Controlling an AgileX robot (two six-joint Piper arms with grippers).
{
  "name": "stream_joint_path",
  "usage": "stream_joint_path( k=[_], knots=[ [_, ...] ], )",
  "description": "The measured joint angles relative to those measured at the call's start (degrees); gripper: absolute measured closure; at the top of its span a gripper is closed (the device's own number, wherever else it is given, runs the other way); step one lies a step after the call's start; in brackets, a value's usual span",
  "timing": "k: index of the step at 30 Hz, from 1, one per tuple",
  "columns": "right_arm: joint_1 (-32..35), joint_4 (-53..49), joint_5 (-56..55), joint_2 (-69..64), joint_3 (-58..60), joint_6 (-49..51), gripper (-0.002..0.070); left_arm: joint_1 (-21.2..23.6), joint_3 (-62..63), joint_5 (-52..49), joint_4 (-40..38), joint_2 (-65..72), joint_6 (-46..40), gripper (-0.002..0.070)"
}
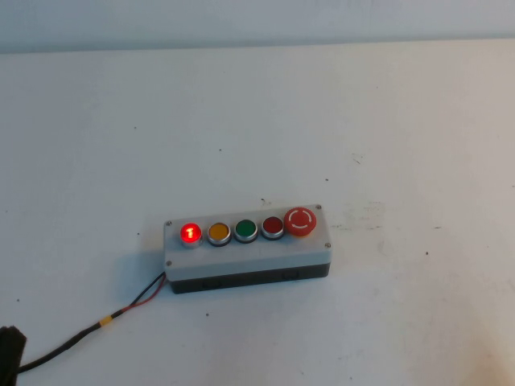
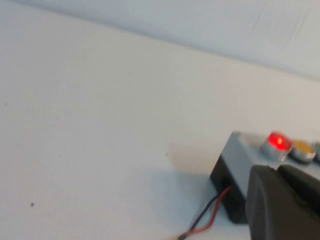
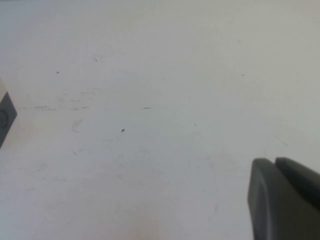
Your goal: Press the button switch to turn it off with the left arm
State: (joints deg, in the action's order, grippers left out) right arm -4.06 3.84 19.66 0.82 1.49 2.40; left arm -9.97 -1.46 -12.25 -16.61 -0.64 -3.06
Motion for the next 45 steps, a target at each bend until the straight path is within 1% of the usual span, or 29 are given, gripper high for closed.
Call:
stream_joint_path(
  k=[2,5,8,11,13,15,20,22,26,28,30,36,39,42,45],
  knots=[
    [0.0,0.0,0.0,0.0,0.0,0.0,0.0692,0.0,0.0,3.8,-2.2,0.0,0.1,0.0678],
    [0.0,0.0,0.0,0.0,0.0,0.0,0.0692,0.0,0.0,8.5,-3.3,0.0,0.6,0.0678],
    [0.0,0.0,0.0,0.0,0.0,0.0,0.0692,0.0,0.0,9.4,-4.6,0.0,2.5,0.0678],
    [0.0,0.0,0.0,0.0,0.0,0.0,0.0692,0.0,0.2,8.4,-9.4,0.4,5.3,0.0678],
    [0.0,0.0,0.0,0.0,0.0,0.0,0.0692,0.0,2.2,4.3,-11.5,3.1,6.3,0.0678],
    [0.0,0.0,0.0,0.0,0.0,0.0,0.0692,0.0,6.7,-0.5,-11.7,8.3,6.4,0.0678],
    [0.0,0.0,0.0,0.0,0.0,0.0,0.0692,0.0,22.4,-16.5,-9.0,26.0,4.1,0.0678],
    [0.0,0.0,0.0,0.0,0.0,0.0,0.0692,0.0,28.6,-23.1,-7.7,33.7,1.9,0.0678],
    [0.0,0.0,0.0,0.0,0.0,0.0,0.0692,0.0,41.4,-34.8,-6.6,50.6,-6.4,0.0678],
    [0.0,0.0,0.0,0.0,0.0,0.0,0.0692,0.0,46.5,-38.1,-6.6,57.6,-9.5,0.0678],
    [0.0,0.0,0.0,0.0,0.0,0.0,0.0692,-1.0,51.2,-39.8,-5.9,64.0,-11.6,0.0678],
    [0.0,0.0,0.0,0.0,0.0,0.0,0.0692,-7.9,65.8,-43.5,0.0,81.4,-13.8,0.0678],
    [0.0,0.0,0.0,0.0,0.0,0.0,0.0692,-10.5,73.8,-48.4,1.0,89.6,-15.8,0.0678],
    [0.0,0.0,0.0,0.0,0.0,0.0,0.0692,-12.0,80.3,-54.0,1.3,95.8,-17.3,0.0678],
    [0.0,0.0,0.0,0.0,0.0,0.0,0.0692,-12.7,84.1,-56.4,1.4,99.2,-18.6,0.0678]
  ],
)
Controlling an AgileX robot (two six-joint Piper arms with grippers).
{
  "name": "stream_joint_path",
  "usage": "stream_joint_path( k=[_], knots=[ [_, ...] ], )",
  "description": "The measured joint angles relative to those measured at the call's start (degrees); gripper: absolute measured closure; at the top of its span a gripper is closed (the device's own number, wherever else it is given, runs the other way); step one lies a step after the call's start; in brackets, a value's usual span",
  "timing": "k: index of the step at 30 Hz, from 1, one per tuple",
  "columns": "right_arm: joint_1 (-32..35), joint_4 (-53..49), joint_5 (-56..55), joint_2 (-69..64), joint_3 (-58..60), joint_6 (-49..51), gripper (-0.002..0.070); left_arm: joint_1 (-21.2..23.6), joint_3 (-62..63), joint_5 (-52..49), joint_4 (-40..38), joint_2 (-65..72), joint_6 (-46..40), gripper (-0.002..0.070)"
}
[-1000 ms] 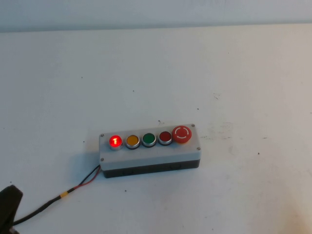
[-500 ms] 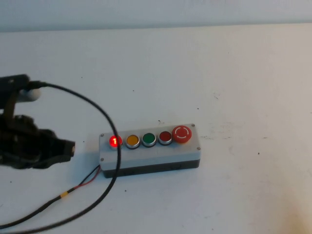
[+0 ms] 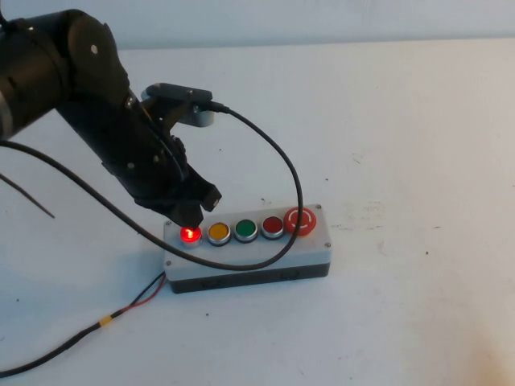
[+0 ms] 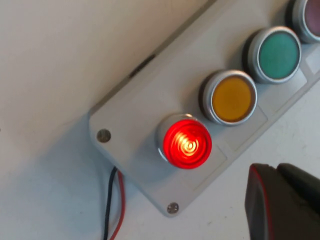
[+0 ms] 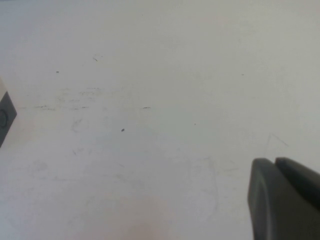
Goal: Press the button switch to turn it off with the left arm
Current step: Press the button to turn off
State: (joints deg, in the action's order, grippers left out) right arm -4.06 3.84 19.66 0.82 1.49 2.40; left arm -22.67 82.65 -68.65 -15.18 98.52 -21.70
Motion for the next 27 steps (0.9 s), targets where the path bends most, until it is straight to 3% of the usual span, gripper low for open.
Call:
stream_joint_path(
  k=[27],
  knots=[
    [0.0,0.0,0.0,0.0,0.0,0.0,0.0692,0.0,1.1,1.6,2.0,5.6,-0.5,0.0678]
  ],
)
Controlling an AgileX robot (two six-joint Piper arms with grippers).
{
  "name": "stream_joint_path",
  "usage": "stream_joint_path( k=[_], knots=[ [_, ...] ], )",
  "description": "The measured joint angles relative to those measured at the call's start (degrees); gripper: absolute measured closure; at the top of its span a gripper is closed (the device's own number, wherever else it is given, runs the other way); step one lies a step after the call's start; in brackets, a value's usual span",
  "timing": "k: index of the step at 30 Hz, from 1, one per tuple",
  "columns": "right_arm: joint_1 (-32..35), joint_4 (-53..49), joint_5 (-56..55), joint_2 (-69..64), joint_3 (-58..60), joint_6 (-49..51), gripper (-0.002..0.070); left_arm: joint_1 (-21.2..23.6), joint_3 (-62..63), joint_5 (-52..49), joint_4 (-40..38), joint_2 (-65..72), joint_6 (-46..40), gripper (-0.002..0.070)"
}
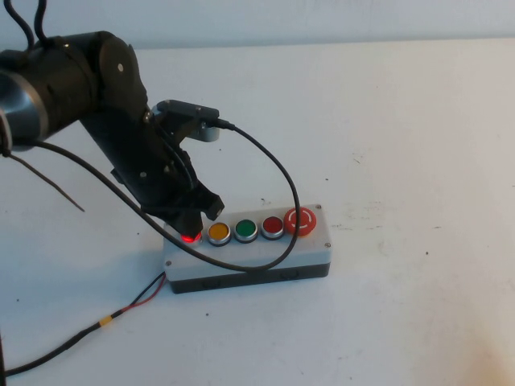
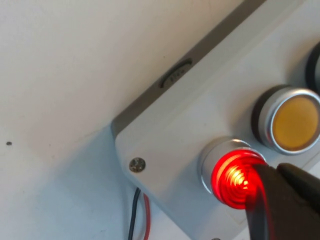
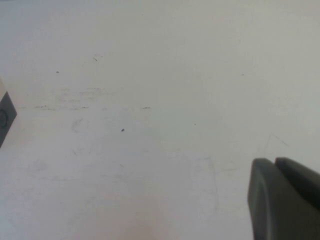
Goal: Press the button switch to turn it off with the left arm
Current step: Press the button to turn off
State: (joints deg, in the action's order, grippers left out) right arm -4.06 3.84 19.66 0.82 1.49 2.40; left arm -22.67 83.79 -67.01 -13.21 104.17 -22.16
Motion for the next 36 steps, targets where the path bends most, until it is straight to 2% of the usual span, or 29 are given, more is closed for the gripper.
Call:
stream_joint_path(
  k=[21,28,36],
  knots=[
    [0.0,0.0,0.0,0.0,0.0,0.0,0.0692,0.0,0.8,0.1,0.1,1.4,0.9,0.0678],
    [0.0,0.0,0.0,0.0,0.0,0.0,0.0692,0.0,1.6,-0.7,-2.0,2.7,1.3,0.0678],
    [0.0,0.0,0.0,0.0,0.0,0.0,0.0692,-0.2,0.4,5.4,0.1,-4.4,0.9,0.0678]
  ],
)
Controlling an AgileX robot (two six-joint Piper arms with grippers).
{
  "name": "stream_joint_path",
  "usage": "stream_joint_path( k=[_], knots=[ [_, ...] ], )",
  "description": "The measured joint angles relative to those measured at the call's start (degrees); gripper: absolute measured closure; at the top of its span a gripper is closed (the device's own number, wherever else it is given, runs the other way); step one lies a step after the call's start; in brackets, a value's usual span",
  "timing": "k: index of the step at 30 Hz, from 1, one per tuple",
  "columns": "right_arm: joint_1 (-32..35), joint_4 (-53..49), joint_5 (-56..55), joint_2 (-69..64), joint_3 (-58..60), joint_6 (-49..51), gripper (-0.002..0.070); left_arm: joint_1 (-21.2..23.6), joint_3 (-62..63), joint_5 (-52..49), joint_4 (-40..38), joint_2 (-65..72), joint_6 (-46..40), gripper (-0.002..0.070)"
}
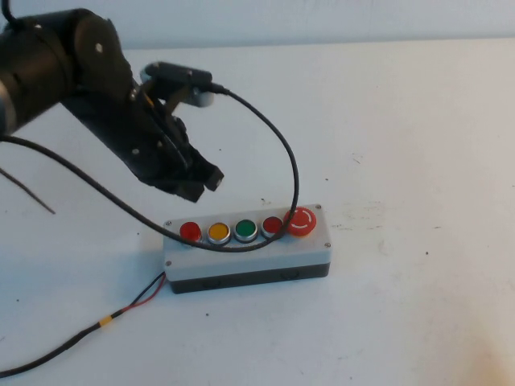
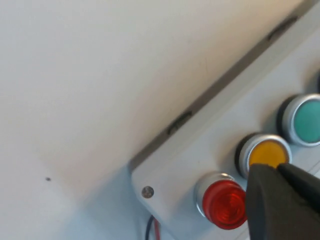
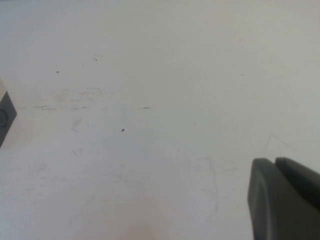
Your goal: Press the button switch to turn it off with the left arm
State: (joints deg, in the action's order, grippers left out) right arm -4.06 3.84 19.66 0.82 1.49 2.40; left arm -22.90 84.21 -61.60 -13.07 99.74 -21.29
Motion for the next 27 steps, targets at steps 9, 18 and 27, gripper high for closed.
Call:
stream_joint_path(
  k=[9,18,27],
  knots=[
    [0.0,0.0,0.0,0.0,0.0,0.0,0.0692,0.0,-15.5,15.8,0.3,-23.0,-0.6,0.0678],
    [0.0,0.0,0.0,0.0,0.0,0.0,0.0692,0.0,-47.3,40.0,-2.7,-49.5,-0.6,0.0678],
    [0.0,0.0,0.0,0.0,0.0,0.0,0.0692,0.0,-69.5,57.6,-3.3,-67.3,-0.6,0.0678]
  ],
)
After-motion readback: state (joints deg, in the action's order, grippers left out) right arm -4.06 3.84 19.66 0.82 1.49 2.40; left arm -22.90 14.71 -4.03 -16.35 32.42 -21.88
